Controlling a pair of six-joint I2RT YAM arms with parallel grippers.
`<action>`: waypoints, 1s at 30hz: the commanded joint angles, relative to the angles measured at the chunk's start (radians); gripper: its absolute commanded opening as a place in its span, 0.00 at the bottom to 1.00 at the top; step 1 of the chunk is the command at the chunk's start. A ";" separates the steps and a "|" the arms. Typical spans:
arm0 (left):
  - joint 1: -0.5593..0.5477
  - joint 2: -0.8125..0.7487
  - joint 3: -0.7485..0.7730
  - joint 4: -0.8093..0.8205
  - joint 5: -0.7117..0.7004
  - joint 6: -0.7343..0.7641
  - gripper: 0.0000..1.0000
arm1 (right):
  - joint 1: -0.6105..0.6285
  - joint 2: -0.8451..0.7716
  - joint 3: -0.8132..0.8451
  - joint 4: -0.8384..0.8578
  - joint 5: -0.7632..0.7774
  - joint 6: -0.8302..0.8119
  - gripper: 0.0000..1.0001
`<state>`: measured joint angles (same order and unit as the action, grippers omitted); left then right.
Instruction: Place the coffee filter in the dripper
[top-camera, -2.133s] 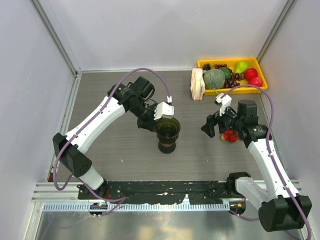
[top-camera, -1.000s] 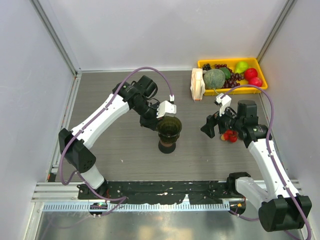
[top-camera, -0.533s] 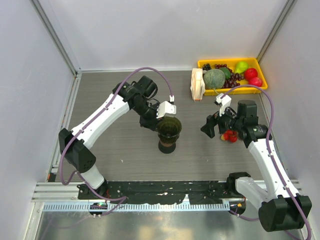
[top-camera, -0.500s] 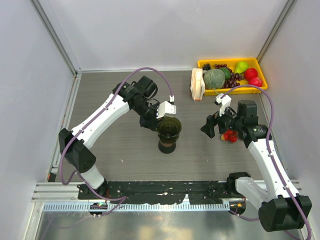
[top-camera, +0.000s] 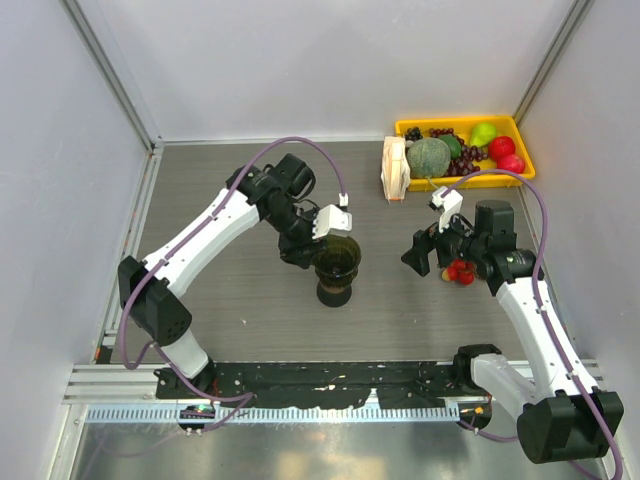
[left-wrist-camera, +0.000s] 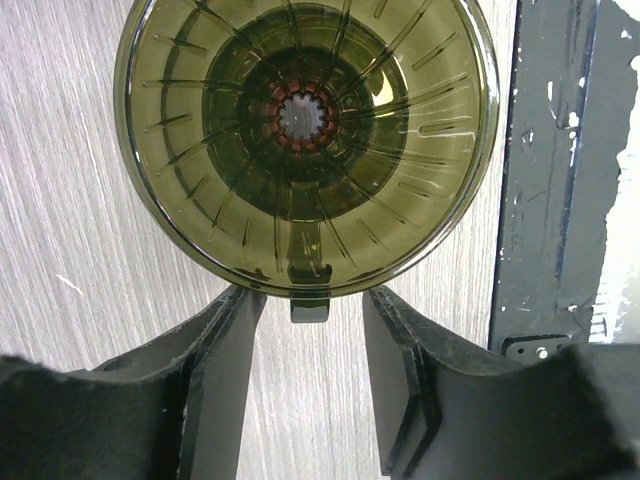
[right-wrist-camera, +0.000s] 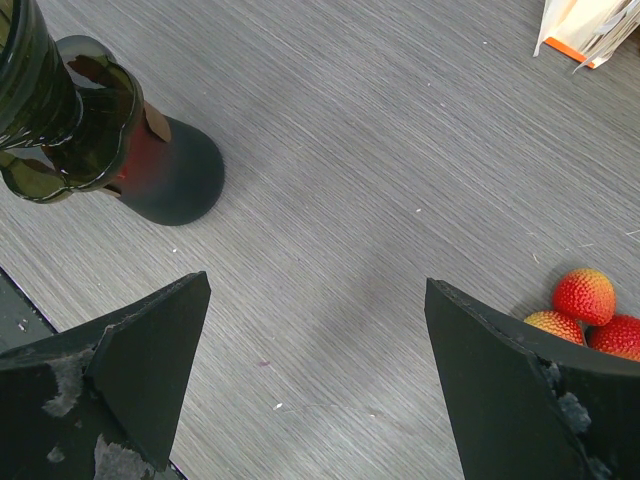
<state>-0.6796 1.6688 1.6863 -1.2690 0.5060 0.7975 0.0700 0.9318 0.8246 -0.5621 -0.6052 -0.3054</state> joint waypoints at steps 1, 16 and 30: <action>-0.002 -0.038 0.003 -0.003 0.016 0.016 0.61 | -0.001 -0.011 0.016 0.014 -0.019 -0.009 0.96; 0.103 -0.265 0.007 0.072 0.140 -0.081 0.99 | -0.003 -0.022 0.034 0.025 0.031 0.003 0.95; 0.272 -0.721 -0.438 0.744 -0.083 -0.735 0.99 | 0.001 0.229 0.416 0.142 0.254 0.109 0.91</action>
<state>-0.4271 0.9249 1.2793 -0.7307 0.5488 0.2642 0.0696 1.0771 1.1221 -0.5255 -0.4202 -0.2638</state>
